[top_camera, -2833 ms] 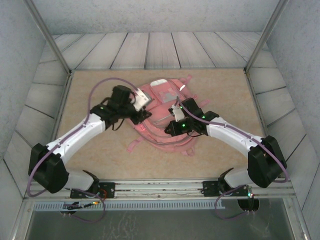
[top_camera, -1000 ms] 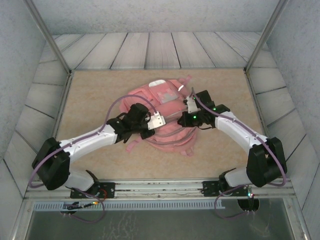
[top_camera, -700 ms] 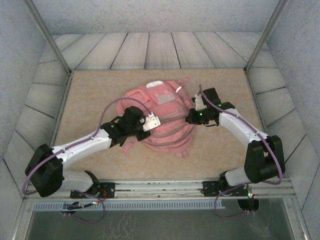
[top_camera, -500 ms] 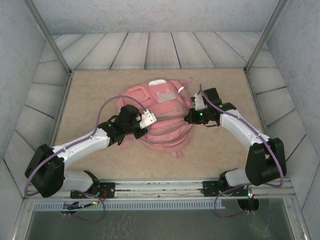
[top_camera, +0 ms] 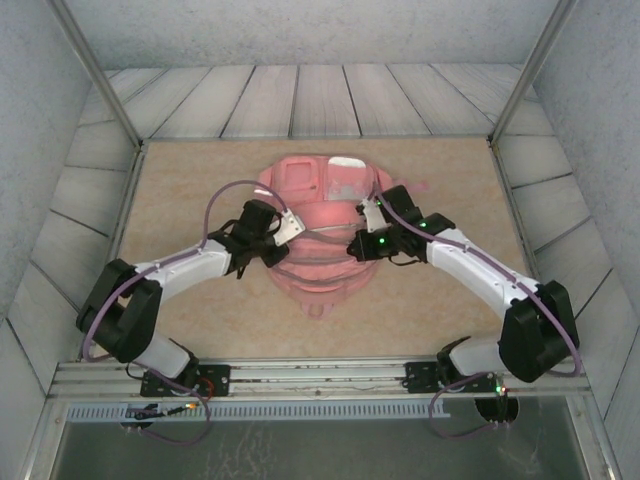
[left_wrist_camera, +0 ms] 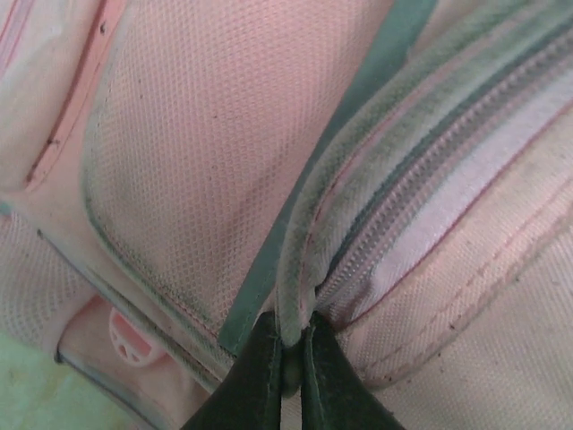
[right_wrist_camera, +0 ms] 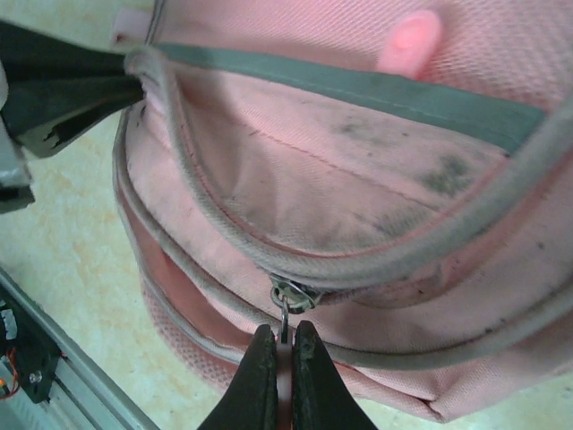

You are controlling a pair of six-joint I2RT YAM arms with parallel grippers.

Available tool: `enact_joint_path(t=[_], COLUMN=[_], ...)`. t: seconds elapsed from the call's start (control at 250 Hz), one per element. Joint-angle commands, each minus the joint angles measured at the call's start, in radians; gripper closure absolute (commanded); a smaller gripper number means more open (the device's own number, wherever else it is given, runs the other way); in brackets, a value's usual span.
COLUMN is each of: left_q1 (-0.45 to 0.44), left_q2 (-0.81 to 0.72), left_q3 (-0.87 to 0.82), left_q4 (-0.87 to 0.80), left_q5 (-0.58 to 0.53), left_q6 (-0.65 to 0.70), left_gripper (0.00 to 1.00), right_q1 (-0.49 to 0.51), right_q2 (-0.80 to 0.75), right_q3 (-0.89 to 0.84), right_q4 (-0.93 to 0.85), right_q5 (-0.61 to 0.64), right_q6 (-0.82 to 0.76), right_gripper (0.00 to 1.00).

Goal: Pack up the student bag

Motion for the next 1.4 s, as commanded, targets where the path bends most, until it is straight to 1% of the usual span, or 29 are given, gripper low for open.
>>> enact_joint_path(t=[0.0, 0.06, 0.096, 0.132, 0.184, 0.264, 0.364, 0.452, 0.564, 0.695, 0.879, 1.047, 1.263, 1.339, 1.395], left_q1=[0.008, 0.007, 0.007, 0.007, 0.005, -0.001, -0.017, -0.048, -0.077, -0.084, -0.087, -0.088, -0.089, -0.089, -0.089], left_q2=[0.007, -0.019, -0.037, -0.058, -0.087, -0.135, -0.181, -0.187, -0.150, -0.077, -0.004, 0.060, 0.123, 0.122, 0.116], left_q3=[0.040, 0.036, 0.034, 0.036, 0.040, 0.055, 0.065, 0.100, 0.152, 0.203, 0.246, 0.287, 0.322, 0.322, 0.316], left_q4=[-0.045, -0.059, -0.075, -0.094, -0.124, -0.174, -0.196, -0.226, -0.243, -0.239, -0.199, -0.182, -0.190, -0.191, -0.192], left_q5=[-0.033, -0.001, 0.018, 0.033, 0.064, 0.104, 0.179, 0.197, 0.226, 0.277, 0.357, 0.373, 0.383, 0.393, 0.391], left_q6=[-0.003, -0.013, -0.015, -0.018, -0.019, -0.015, 0.018, 0.045, 0.072, 0.091, 0.103, 0.102, 0.086, 0.082, 0.082], left_gripper=[0.77, 0.62, 0.55, 0.50, 0.46, 0.45, 0.43, 0.43, 0.45, 0.49, 0.52, 0.56, 0.69, 0.83, 0.87], right_q1=[0.022, 0.022, 0.022, 0.021, 0.022, 0.022, 0.022, 0.022, 0.022, 0.022, 0.023, 0.022, 0.021, 0.016, 0.010], right_q2=[0.021, 0.026, 0.027, 0.027, 0.027, 0.035, 0.046, 0.048, 0.042, 0.031, 0.022, 0.020, 0.009, 0.010, 0.011], right_q3=[0.041, 0.047, 0.048, 0.047, 0.044, 0.037, 0.034, 0.030, 0.027, 0.027, 0.030, 0.032, 0.023, 0.030, 0.037], right_q4=[0.050, 0.052, 0.056, 0.064, 0.075, 0.087, 0.098, 0.108, 0.116, 0.136, 0.142, 0.142, 0.132, 0.103, 0.074], right_q5=[-0.050, -0.045, -0.045, -0.048, -0.050, -0.055, -0.066, -0.070, -0.071, -0.099, -0.105, -0.119, -0.104, -0.076, -0.039], right_q6=[0.038, 0.036, 0.035, 0.033, 0.035, 0.035, 0.037, 0.035, 0.035, 0.037, 0.035, 0.035, 0.007, -0.004, -0.009], right_gripper=[1.00, 1.00, 1.00, 1.00, 1.00, 1.00, 1.00, 1.00, 1.00, 1.00, 1.00, 1.00, 1.00, 1.00, 1.00])
